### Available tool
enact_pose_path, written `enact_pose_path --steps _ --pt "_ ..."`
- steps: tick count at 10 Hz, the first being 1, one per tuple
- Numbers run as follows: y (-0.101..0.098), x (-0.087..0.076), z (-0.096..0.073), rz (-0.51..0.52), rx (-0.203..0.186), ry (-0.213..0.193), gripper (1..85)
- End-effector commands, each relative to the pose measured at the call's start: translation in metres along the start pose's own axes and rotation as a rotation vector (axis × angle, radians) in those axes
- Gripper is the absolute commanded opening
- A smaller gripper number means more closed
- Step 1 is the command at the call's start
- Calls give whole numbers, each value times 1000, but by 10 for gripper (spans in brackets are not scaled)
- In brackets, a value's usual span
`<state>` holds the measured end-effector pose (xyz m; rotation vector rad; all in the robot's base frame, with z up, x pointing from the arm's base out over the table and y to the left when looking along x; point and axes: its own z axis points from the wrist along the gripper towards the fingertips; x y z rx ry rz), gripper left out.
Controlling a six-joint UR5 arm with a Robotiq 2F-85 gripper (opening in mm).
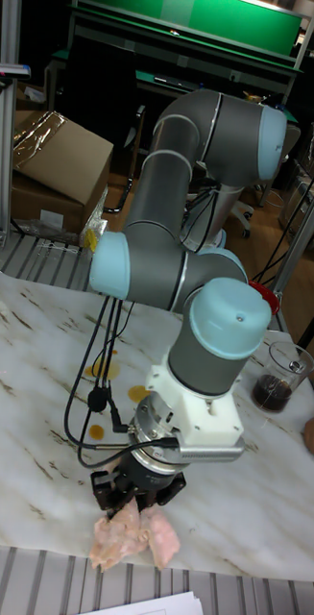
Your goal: Clean the table with a cloth
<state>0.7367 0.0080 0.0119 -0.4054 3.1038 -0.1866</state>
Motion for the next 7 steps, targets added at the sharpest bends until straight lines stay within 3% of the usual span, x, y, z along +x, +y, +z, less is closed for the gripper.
enact_pose_path --steps 1,3,5,7 --pt "-8 5 -5 9 18 16 17" --pt "-26 29 -13 -29 44 56 13" --pt "-31 58 -22 -34 26 79 13" --pt "-38 90 -19 -48 -6 83 13"
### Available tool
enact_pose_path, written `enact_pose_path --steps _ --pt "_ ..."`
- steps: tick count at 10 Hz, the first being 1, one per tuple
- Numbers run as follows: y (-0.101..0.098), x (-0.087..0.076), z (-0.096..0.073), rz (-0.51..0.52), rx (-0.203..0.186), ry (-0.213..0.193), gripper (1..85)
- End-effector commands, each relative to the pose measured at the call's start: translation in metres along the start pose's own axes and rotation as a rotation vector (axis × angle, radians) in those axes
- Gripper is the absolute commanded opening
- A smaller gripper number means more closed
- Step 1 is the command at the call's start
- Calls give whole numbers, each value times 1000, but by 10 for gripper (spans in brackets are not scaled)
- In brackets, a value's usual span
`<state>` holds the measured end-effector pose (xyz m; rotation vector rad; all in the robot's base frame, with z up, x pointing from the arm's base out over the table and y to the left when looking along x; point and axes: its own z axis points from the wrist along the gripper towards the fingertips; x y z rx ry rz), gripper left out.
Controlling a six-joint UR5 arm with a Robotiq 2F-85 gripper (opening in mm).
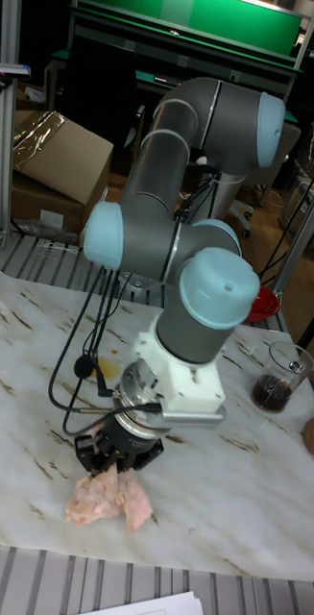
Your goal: Clean the table with a cloth
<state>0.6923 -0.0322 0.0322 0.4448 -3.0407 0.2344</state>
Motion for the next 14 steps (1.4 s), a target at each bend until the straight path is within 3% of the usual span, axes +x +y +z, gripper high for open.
enact_pose_path --steps 1,3,5,6,8,9,12,14 --pt "-10 52 4 -18 -43 17 13" --pt "-14 80 15 -15 -60 26 13" --pt "-21 94 31 -4 -54 8 13" --pt "-19 95 36 2 -65 -9 13" --pt "8 86 42 38 -143 -48 13" --pt "17 82 44 59 -151 -55 13" --pt "47 76 36 127 -186 -50 13" --pt "53 79 21 132 -258 -28 13"
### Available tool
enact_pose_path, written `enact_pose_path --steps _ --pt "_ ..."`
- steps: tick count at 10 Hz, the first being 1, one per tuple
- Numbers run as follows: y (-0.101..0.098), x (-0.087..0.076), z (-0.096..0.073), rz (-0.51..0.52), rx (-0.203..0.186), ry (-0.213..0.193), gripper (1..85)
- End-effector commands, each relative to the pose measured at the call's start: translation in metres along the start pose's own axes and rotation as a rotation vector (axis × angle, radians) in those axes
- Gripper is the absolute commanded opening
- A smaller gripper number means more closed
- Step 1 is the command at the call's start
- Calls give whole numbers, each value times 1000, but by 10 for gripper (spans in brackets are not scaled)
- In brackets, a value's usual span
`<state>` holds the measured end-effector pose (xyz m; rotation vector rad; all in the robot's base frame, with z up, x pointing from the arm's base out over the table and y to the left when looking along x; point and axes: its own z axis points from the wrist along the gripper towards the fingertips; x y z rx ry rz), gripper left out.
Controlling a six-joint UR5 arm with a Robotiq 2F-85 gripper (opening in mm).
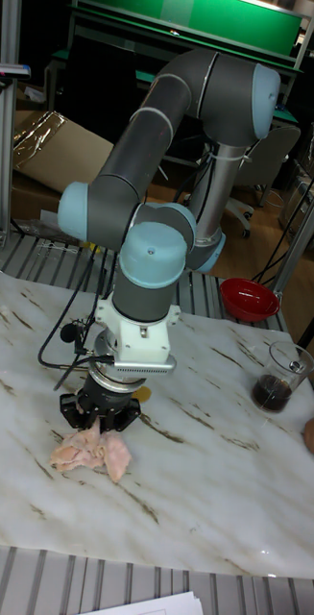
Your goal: Clean the table with a cloth
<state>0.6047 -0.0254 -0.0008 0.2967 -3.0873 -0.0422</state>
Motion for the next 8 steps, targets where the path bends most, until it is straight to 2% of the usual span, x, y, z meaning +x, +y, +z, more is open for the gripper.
enact_pose_path --steps 1,2,3,5,6,7,8 --pt "14 4 -18 38 -115 23 13" --pt "8 6 -17 37 -118 21 13" --pt "13 4 -12 48 -111 10 13" --pt "43 -8 2 102 -62 -25 13" --pt "56 -13 9 126 -53 -39 13" --pt "60 -13 10 135 -45 -40 13" --pt "62 -11 4 148 -40 -22 13"
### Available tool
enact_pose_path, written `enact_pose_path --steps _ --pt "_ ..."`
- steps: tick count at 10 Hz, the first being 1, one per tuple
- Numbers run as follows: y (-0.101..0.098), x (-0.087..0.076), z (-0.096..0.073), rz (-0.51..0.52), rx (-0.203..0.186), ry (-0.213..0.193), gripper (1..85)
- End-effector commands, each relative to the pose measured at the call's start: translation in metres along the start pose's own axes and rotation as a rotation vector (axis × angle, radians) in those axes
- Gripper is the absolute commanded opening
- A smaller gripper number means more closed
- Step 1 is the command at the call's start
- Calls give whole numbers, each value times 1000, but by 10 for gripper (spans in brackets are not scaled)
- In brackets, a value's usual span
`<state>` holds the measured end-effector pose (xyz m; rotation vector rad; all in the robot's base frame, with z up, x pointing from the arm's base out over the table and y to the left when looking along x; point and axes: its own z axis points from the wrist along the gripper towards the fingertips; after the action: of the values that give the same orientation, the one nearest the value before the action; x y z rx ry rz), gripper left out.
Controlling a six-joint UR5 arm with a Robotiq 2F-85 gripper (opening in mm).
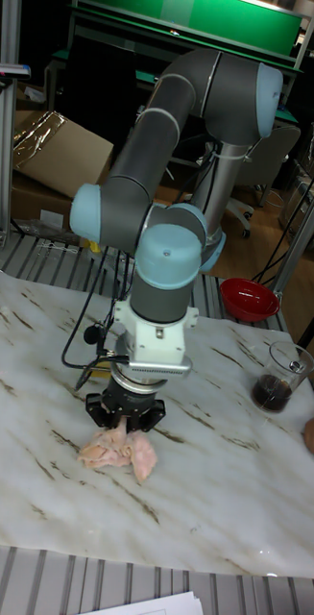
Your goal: Clean the table with a cloth
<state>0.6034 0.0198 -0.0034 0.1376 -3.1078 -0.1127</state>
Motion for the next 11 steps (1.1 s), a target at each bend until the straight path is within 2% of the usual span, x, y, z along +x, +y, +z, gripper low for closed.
enact_pose_path --steps 1,3,4,6,8,9,10,11 --pt "21 -1 -10 47 -11 2 13" --pt "8 7 -35 34 -60 37 13" --pt "2 8 -34 38 -37 43 13" --pt "30 2 -21 71 -14 23 13" --pt "29 -1 -14 58 42 13 13" --pt "-1 -3 -16 -15 144 6 13" --pt "-20 -4 -20 -56 182 10 13" --pt "-34 -2 -27 -87 202 27 13"
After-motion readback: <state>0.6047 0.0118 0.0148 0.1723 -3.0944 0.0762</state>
